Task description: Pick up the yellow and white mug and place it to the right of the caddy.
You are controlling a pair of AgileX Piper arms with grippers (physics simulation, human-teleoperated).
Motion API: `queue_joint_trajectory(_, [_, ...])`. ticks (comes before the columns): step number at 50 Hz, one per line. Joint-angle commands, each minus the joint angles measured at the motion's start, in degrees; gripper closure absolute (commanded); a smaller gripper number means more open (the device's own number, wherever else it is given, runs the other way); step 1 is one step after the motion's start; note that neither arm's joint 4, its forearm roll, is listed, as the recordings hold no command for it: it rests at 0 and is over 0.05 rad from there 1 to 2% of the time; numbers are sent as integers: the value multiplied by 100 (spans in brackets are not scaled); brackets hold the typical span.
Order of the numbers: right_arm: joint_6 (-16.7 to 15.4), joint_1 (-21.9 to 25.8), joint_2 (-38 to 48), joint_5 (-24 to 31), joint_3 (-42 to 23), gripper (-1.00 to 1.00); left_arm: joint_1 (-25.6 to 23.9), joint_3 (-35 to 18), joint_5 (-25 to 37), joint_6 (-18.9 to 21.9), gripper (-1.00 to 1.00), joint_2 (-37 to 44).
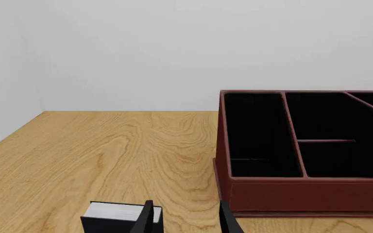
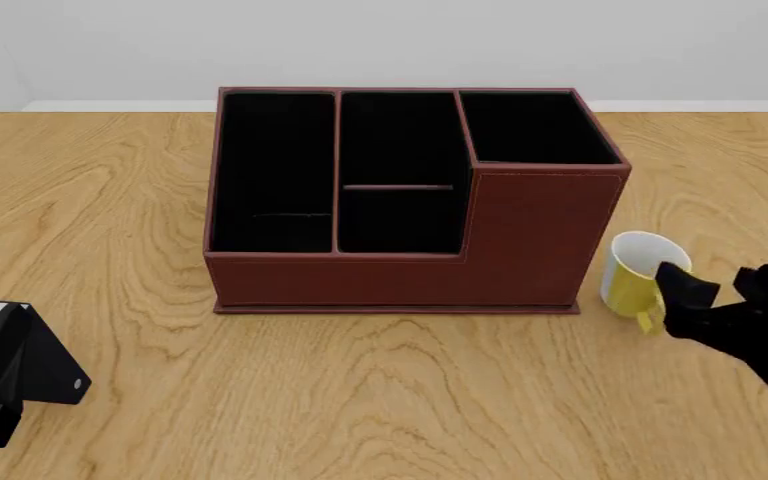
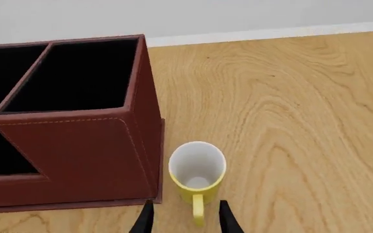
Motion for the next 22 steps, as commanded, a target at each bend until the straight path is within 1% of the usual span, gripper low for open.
queue_joint_trajectory(1, [-141, -10, -1454, 1582, -338, -100, 0, 0, 0, 0, -100, 0])
queue_joint_trajectory(2, [-137, 21, -1539, 1693, -366, -100, 0, 0, 0, 0, -100, 0])
queue_joint_trajectory(5, [-168, 2, -1575, 1764, -395, -100, 0, 0, 0, 0, -100, 0])
queue_joint_trajectory(6, [-192, 72, -1717, 1932, -438, -100, 0, 0, 0, 0, -100, 0])
queue_joint_trajectory(8, [-246, 80, -1725, 1971, -428, -100, 0, 0, 0, 0, -100, 0])
queue_joint_trajectory(13, [-255, 113, -1809, 2083, -402, -100, 0, 0, 0, 0, -100, 0])
queue_joint_trajectory(18, [-354, 179, -1966, 2360, -471, -100, 0, 0, 0, 0, -100, 0])
queue_joint_trajectory(20, [-367, 187, -1976, 2389, -478, -100, 0, 0, 0, 0, -100, 0])
queue_joint_trajectory(22, [-424, 203, -2133, 2599, -523, -100, 0, 0, 0, 0, -100, 0])
